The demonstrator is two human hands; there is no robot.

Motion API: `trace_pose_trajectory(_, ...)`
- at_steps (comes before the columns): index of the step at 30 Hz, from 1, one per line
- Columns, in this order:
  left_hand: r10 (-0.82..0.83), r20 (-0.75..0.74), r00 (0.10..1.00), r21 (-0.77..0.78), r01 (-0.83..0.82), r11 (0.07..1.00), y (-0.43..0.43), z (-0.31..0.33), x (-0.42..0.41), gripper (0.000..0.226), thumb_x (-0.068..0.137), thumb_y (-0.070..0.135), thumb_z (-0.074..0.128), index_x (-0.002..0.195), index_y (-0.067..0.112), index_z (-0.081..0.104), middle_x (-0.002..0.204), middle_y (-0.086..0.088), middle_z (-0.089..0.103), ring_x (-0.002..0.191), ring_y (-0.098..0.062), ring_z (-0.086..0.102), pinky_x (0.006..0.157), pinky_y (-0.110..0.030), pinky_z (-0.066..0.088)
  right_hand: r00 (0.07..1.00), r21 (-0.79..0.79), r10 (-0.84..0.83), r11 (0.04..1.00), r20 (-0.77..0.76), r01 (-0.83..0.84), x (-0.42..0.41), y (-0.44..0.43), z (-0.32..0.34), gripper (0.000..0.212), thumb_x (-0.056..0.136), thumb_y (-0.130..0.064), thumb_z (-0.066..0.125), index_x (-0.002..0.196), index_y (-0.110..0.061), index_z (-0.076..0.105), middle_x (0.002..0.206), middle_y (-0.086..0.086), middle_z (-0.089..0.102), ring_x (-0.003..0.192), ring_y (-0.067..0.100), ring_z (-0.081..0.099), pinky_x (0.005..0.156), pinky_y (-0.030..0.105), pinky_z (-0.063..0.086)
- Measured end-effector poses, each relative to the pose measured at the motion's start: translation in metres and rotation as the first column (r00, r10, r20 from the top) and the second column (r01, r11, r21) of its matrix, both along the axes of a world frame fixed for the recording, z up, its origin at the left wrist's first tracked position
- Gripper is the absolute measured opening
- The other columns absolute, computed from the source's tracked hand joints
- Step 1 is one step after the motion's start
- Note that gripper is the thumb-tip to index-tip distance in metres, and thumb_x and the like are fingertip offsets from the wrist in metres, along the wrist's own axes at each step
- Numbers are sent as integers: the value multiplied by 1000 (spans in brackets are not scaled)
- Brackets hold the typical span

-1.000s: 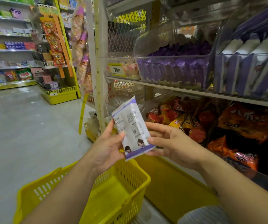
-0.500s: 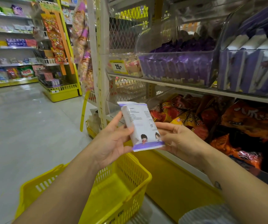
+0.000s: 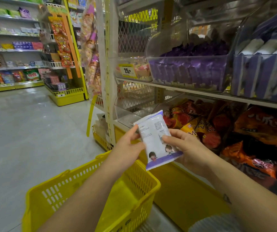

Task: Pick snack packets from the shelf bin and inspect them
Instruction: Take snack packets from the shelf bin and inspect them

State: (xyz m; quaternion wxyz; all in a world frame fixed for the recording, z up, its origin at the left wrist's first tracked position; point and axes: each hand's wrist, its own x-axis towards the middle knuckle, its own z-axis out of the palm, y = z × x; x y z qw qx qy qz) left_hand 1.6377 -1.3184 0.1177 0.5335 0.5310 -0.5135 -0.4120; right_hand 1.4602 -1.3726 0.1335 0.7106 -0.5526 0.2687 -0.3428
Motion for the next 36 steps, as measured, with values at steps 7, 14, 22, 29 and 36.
trace_pose_trajectory(7,-112,-63,992,10,113,994,2,-5,-7,50,91,2,57,102,51,53,94,31,69,87,-1,71,61,-22,57,996,-113,-43,993,-75,34,9,5,-8,28,93,-12,58,120,-14,56,112,12,71,103,31,68,84,45,58)
trace_pose_trajectory(14,-84,33,996,11,83,996,3,-11,-10,86,78,-1,65,148,35,31,125,13,63,101,-11,69,81,-39,59,995,-217,-16,976,-103,-7,9,10,-7,32,92,-7,59,122,-18,57,113,8,72,102,25,69,84,44,58)
trace_pose_trajectory(22,36,-153,988,-41,-43,998,-4,-11,2,46,93,1,54,111,43,56,104,4,75,93,-19,73,63,-31,58,991,-325,-28,946,-133,-17,12,16,-2,40,92,-1,56,131,-11,52,118,19,67,105,33,66,81,37,58)
trace_pose_trajectory(29,176,-146,973,-72,-188,979,-8,-13,7,19,96,13,54,106,28,59,85,6,77,76,-20,75,55,-25,56,991,-322,26,944,-131,-67,11,18,-1,37,94,-3,55,129,-14,55,116,10,70,100,22,69,73,28,57)
trace_pose_trajectory(36,299,-88,950,-96,-306,947,-6,-4,-1,20,95,33,57,110,20,62,88,4,75,83,-20,74,71,-40,60,998,-248,33,968,-53,-46,11,17,-4,33,93,-6,55,124,-18,59,111,6,73,96,20,71,75,30,59)
